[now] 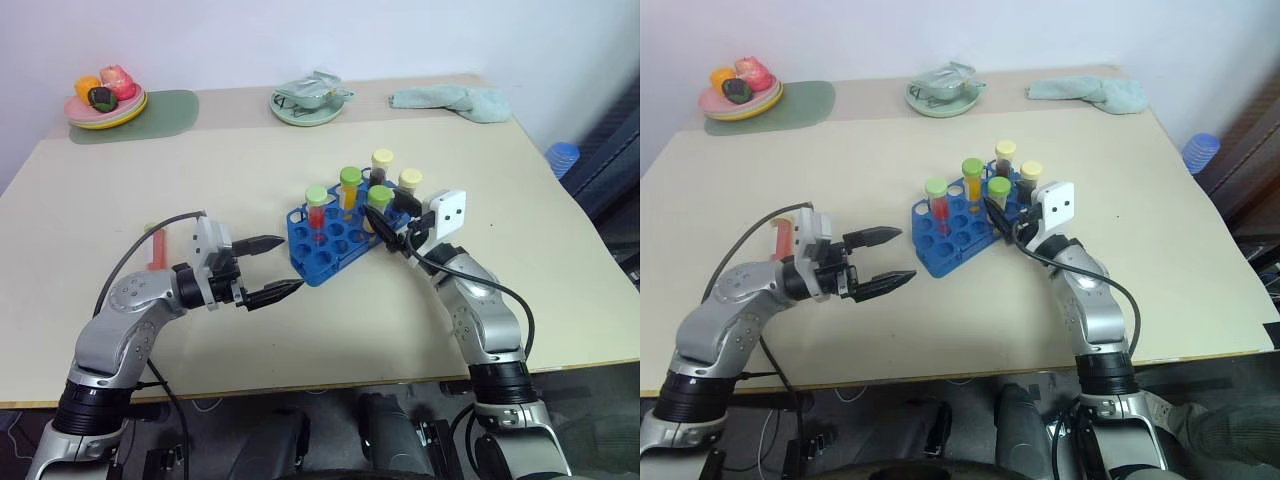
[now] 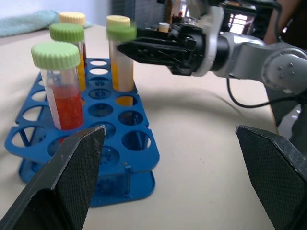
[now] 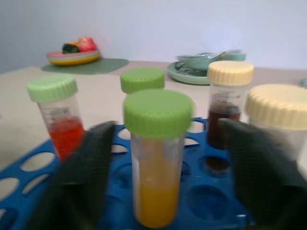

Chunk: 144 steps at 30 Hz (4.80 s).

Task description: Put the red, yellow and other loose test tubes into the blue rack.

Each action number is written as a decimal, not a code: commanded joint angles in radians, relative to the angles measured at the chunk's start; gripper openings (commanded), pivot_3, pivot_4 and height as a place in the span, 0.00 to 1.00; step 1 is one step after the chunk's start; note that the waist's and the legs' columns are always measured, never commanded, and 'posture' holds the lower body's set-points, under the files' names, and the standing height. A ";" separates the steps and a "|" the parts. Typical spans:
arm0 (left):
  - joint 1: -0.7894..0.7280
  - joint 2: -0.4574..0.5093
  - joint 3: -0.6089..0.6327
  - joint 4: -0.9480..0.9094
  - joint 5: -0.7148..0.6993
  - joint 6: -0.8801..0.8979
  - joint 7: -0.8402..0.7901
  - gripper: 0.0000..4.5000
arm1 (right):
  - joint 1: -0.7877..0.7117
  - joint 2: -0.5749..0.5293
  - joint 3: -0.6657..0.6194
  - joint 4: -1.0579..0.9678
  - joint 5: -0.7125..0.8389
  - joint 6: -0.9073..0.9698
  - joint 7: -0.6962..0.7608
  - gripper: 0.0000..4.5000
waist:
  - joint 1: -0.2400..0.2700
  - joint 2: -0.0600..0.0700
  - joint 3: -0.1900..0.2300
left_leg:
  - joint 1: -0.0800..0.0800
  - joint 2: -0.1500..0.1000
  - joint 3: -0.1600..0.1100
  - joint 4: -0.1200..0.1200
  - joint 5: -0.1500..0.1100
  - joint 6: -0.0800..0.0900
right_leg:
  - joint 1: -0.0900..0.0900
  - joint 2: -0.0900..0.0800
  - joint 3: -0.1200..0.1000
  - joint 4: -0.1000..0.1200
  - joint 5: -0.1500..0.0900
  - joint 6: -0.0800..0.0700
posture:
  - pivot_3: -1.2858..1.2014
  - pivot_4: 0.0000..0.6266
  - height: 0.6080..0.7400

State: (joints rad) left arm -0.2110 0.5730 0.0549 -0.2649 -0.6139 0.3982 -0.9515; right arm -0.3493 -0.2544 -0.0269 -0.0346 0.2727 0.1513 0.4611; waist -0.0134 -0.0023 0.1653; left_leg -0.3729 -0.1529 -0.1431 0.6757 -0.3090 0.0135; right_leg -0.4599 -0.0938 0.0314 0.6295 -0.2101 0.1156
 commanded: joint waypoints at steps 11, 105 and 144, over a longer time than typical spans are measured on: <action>-0.116 -0.079 0.289 -0.152 0.081 0.461 0.801 1.00 | -0.015 -0.446 -0.133 -0.421 0.249 0.297 0.328 0.81 | 0.020 -0.002 0.001 | -0.001 0.000 0.000 0.001 0.000 0.000 | 0.001 -0.002 0.000 -0.001 0.000 0.000 | 0.52 0.24 1.00; -0.434 -0.416 -0.135 0.468 0.236 -0.260 0.020 0.18 | 0.783 -0.381 -0.462 -0.846 0.389 0.410 0.153 0.82 | 0.052 -0.013 0.004 | 0.000 0.007 0.006 0.007 -0.005 -0.001 | 0.004 0.001 -0.007 -0.006 0.006 -0.004 | 0.52 0.24 1.00; -0.349 -0.490 -0.196 0.532 0.359 -0.373 0.150 0.18 | 0.755 -0.412 -0.441 -0.919 0.459 0.464 0.038 0.82 | 0.054 -0.012 0.003 | 0.001 0.008 0.006 0.007 -0.005 0.000 | 0.007 0.003 -0.007 -0.009 0.007 -0.003 | 0.52 0.24 1.00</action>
State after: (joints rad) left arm -0.5465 0.0843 -0.1372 0.2694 -0.2650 0.0499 -0.8028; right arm 0.4117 -0.6588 -0.4550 -0.9178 0.7193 0.6195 0.5070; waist 0.0411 -0.0144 0.1682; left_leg -0.3719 -0.1449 -0.1374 0.6824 -0.3138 0.0131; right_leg -0.4533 -0.0912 0.0248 0.6204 -0.2034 0.1128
